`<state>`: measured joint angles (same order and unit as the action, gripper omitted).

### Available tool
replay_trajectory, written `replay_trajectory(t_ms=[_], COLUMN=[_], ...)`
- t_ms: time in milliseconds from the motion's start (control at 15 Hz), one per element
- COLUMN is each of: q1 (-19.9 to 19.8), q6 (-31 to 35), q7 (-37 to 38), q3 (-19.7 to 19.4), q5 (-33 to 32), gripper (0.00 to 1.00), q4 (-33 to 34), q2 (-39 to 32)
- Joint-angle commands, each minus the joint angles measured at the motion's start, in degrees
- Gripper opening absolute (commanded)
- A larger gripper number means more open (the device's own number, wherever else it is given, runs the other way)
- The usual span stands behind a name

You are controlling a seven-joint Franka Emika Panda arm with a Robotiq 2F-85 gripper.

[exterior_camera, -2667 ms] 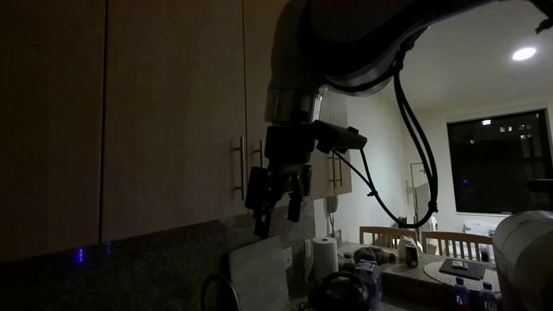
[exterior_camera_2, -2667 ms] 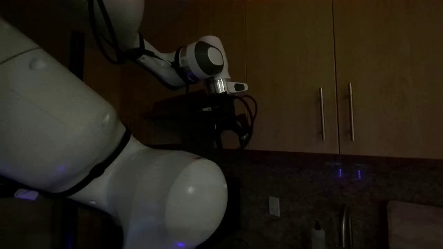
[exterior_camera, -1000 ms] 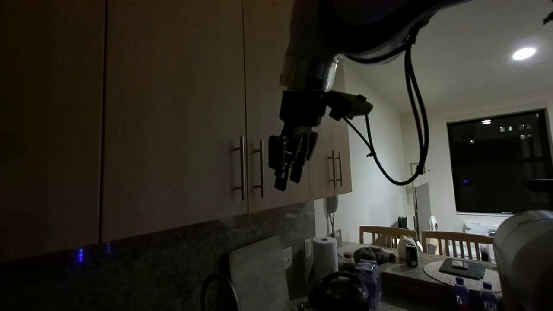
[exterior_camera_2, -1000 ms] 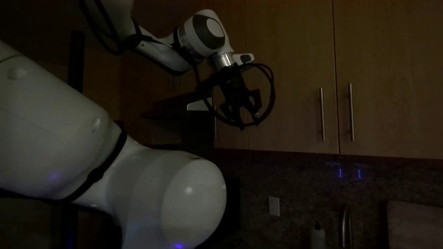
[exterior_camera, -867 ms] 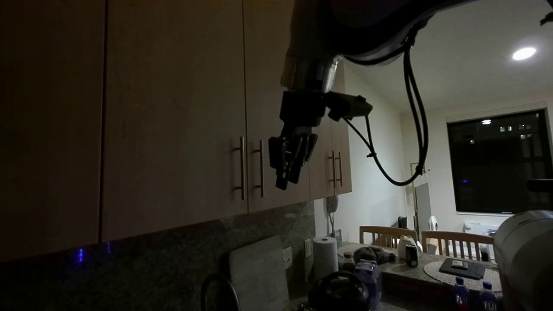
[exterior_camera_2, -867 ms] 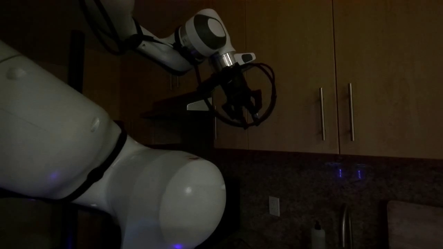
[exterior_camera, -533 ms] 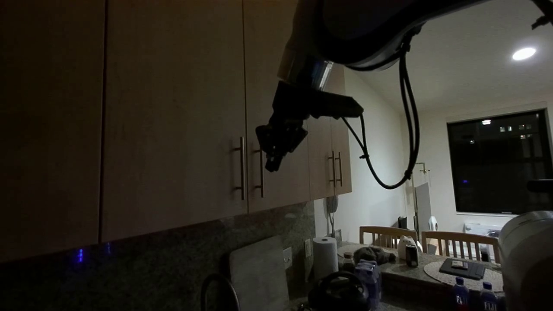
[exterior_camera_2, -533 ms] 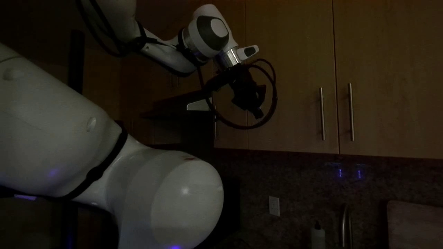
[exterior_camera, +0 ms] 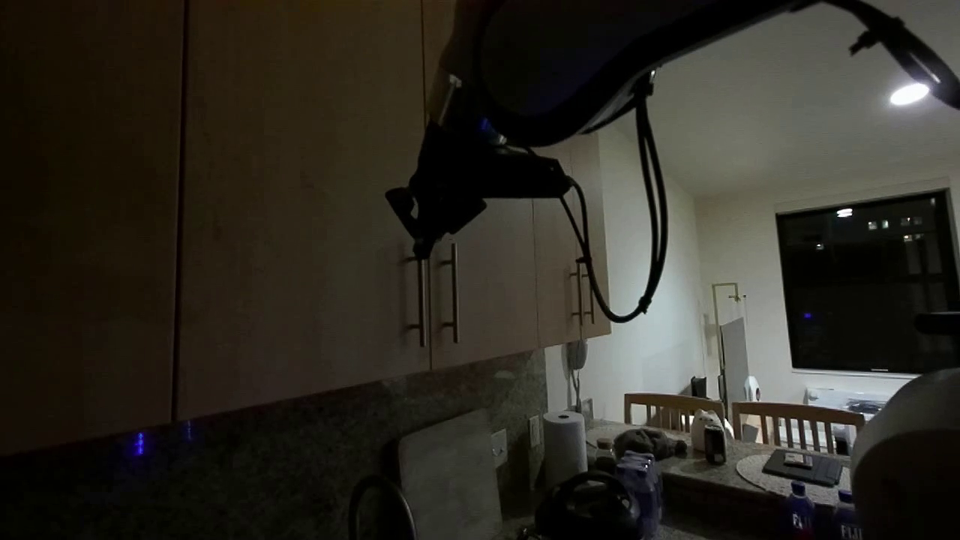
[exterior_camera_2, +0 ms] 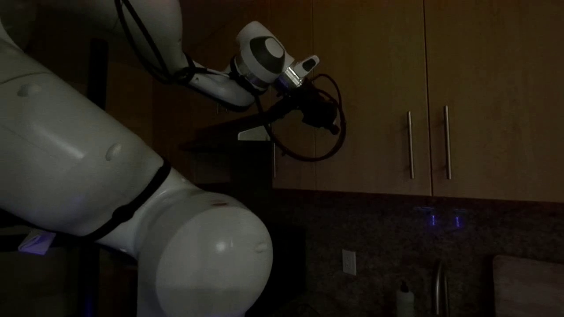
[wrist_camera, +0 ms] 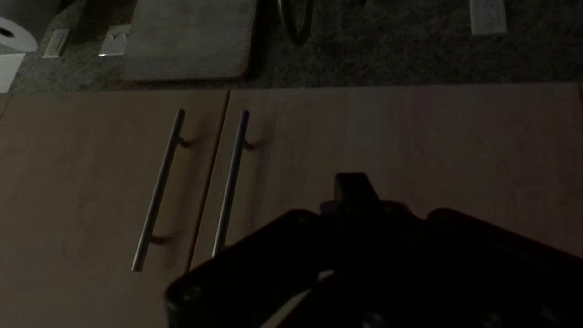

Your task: Open the cabinet door on the right of the hood of the stove

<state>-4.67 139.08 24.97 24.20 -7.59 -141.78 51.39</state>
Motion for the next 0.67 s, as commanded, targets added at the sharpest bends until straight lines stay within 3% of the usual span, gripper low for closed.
replay_trajectory(t_ms=[0,267,600], q1=[-8.3,-13.9,-15.7], q6=[1.1,-0.9,-1.6], q7=[5.9,8.5,10.8], q3=[4.5,6.4,8.4], q5=[-4.3,-6.4,-8.9], gripper=[0.0,0.0,0.0], q4=[5.5,8.4,7.3], q2=[-3.1,-4.3,-4.8])
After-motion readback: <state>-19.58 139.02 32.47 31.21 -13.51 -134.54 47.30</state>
